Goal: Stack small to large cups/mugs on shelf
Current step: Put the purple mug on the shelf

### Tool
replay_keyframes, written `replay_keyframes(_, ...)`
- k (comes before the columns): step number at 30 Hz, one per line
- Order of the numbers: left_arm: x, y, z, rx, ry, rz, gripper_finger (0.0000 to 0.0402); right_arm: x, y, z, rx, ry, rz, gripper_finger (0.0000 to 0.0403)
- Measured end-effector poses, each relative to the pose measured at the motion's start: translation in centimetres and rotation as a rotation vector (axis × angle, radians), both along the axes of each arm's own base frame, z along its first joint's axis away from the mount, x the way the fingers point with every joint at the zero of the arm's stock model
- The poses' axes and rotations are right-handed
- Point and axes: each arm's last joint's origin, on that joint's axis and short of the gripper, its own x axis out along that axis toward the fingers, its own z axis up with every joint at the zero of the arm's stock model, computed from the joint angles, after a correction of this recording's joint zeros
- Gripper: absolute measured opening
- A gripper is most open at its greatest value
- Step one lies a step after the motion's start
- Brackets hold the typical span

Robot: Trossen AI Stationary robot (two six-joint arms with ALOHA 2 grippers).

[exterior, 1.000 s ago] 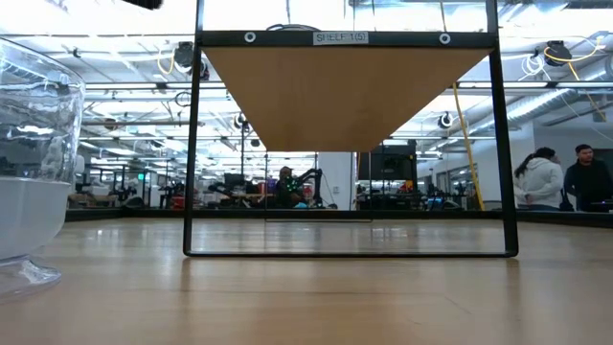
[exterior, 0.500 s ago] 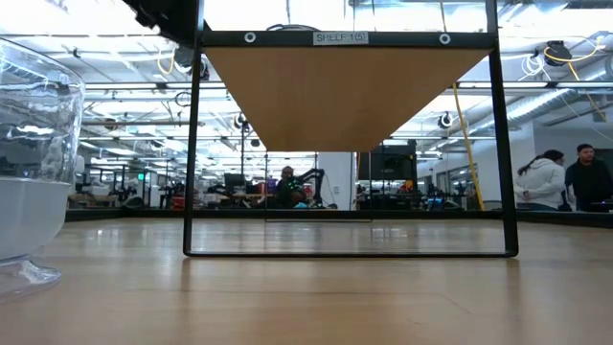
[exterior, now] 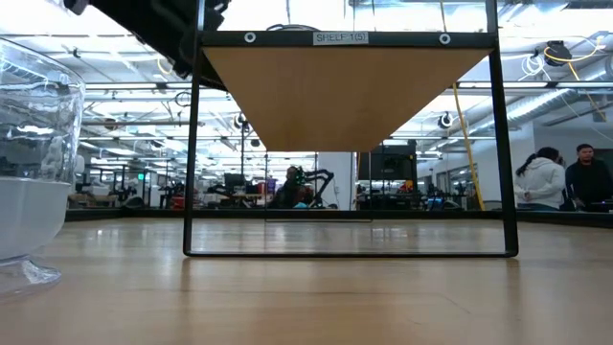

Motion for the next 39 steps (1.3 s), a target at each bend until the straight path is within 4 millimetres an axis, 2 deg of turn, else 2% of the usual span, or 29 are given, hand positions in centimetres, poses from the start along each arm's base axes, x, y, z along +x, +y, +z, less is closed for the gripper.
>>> replay_keyframes(13,-0.1,-0.3,0.2,0.015,-0.001,-0.028,0.0101,0.0,0.0,0.0,-0.014,-0.007,0.012,0.0205)
replay_keyframes(22,-0.3,-0.6,0.3,0.018,0.002,-0.043,0.0095,0.0,-0.1,0.0,-0.025,-0.015,0.012,0.0205)
replay_keyframes(29,-1.1,-0.4,1.6,0.004,-0.056,-0.038,0.0068,0.1,0.0,0.0,-0.027,-0.019,0.024,0.0205)
replay_keyframes(39,-0.7,-0.2,1.5,-0.025,-0.084,-0.007,0.0024,0.1,0.0,0.0,-0.027,-0.027,0.039,0.0205)
